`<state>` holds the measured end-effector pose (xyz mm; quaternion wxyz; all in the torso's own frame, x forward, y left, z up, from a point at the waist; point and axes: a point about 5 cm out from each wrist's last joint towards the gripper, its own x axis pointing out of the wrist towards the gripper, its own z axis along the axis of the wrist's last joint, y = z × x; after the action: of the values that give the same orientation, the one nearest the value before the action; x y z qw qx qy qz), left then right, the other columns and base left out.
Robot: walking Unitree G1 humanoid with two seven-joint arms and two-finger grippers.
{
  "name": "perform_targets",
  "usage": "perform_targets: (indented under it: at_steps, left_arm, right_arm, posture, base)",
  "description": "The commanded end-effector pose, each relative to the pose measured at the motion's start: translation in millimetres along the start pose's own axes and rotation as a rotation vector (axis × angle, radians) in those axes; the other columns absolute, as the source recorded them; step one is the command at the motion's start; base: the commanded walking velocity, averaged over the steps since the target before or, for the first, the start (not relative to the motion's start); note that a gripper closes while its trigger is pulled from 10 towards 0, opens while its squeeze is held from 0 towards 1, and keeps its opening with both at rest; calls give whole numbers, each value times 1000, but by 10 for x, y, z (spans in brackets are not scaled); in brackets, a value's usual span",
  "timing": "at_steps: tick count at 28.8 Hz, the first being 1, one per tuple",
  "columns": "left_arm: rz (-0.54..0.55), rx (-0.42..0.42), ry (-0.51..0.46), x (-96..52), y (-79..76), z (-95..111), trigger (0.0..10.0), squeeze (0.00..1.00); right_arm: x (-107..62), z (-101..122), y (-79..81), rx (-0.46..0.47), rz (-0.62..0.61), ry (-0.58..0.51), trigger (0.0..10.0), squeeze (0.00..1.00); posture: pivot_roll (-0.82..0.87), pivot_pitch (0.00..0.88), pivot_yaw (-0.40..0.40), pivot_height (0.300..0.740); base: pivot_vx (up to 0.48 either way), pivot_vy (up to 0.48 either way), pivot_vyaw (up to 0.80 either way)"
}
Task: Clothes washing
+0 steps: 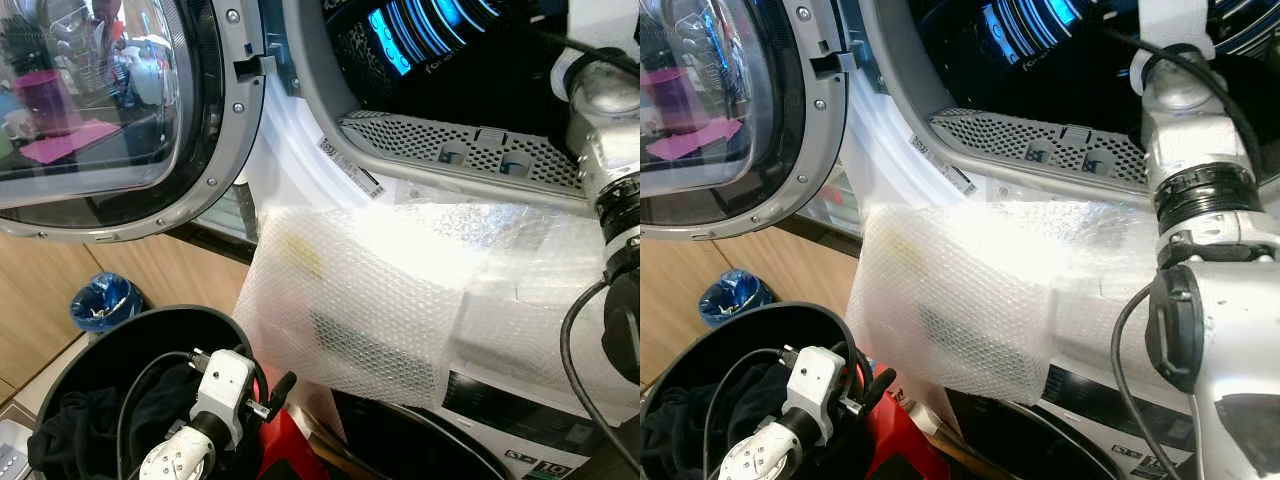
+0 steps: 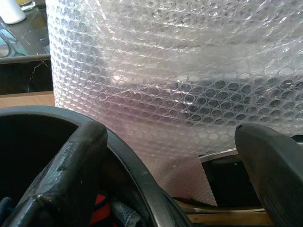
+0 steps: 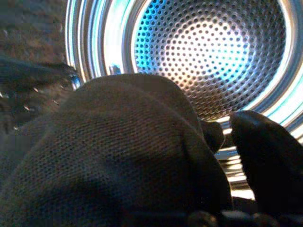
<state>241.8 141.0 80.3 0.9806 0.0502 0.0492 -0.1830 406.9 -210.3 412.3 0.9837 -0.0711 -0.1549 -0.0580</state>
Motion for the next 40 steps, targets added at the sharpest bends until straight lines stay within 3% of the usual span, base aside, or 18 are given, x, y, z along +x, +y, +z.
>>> perform_targets:
  at_steps: [1, 2, 4, 6, 8, 10, 13, 14, 17, 19, 24, 29, 31, 36, 40]
  left_arm:
    - [-8, 2, 12, -31, 1, -14, 10000, 0]
    - [-10, 0, 13, -29, -3, -16, 10000, 0]
    - [-11, -2, 14, -24, -10, -16, 10000, 0]
    - [-12, -4, 14, -21, -18, -16, 10000, 0]
    - [-13, -5, 13, -19, -27, -15, 10000, 0]
    - [-12, -7, 15, -18, -30, -25, 10000, 0]
    - [-11, -12, 17, -18, -38, -42, 10000, 0]
    - [-8, -14, 17, -16, -38, -42, 10000, 0]
    - [-5, -17, 16, -15, -37, -43, 10000, 0]
    - [-9, -15, 15, -12, -49, -42, 10000, 0]
    - [-3, -17, 14, -17, -38, -39, 10000, 0]
    - [4, -16, 17, -36, -23, -43, 10000, 0]
    - [6, -15, 18, -36, -15, -43, 10000, 0]
    - [3, -11, 15, -26, -3, -29, 10000, 0]
    - [1, -8, 15, -21, 5, -25, 10000, 0]
  right_arm:
    - [-39, 34, 132, 284, 116, 58, 10000, 0]
    - [-77, 20, 195, 373, 167, 87, 10000, 0]
    - [-149, -4, 268, 446, 222, 117, 10000, 0]
    - [-239, -25, 302, 419, 226, 106, 10000, 0]
    - [-308, -48, 311, 362, 218, 91, 10000, 0]
    - [-375, -95, 227, 229, 124, 40, 10000, 0]
    - [-489, -261, 78, 20, -37, 41, 10000, 0]
    - [-567, -310, 30, -112, -106, 39, 10000, 0]
    - [-639, -357, 56, -129, -129, 53, 10000, 0]
    - [-682, -369, 63, -234, -161, 29, 10000, 0]
    - [-729, -391, 88, -328, -186, 11, 10000, 0]
    - [-791, -457, 140, -366, -99, 63, 10000, 0]
    - [-835, -477, 118, -465, -38, 81, 10000, 0]
    - [-901, -500, 107, -584, 74, 104, 10000, 0]
    - [-934, -474, -38, -635, 80, 118, 10000, 0]
  posture:
    - [-50, 100, 68, 740]
    - [-61, 103, 67, 740]
    - [-67, 104, 63, 740]
    - [-71, 107, 63, 740]
    - [-72, 109, 59, 740]
    - [-80, 113, 58, 740]
    - [-82, 114, 51, 740]
    - [-84, 113, 52, 740]
    - [-84, 113, 52, 740]
    - [-85, 114, 49, 740]
    - [-77, 117, 43, 740]
    - [-71, 119, 38, 740]
    - [-73, 117, 38, 740]
    - [-74, 111, 39, 740]
    - [-70, 107, 39, 740]
  base:
    - [0, 0, 0]
    - [0, 0, 0]
    - [0, 0, 0]
    - [0, 0, 0]
    - [0, 0, 0]
    - [0, 0, 0]
    - [0, 0, 0]
    - [0, 0, 0]
    - [0, 0, 0]
    - [0, 0, 0]
    - [0, 0, 0]
    - [0, 0, 0]
    - [0, 0, 0]
    - [0, 0, 0]
    - [0, 0, 0]
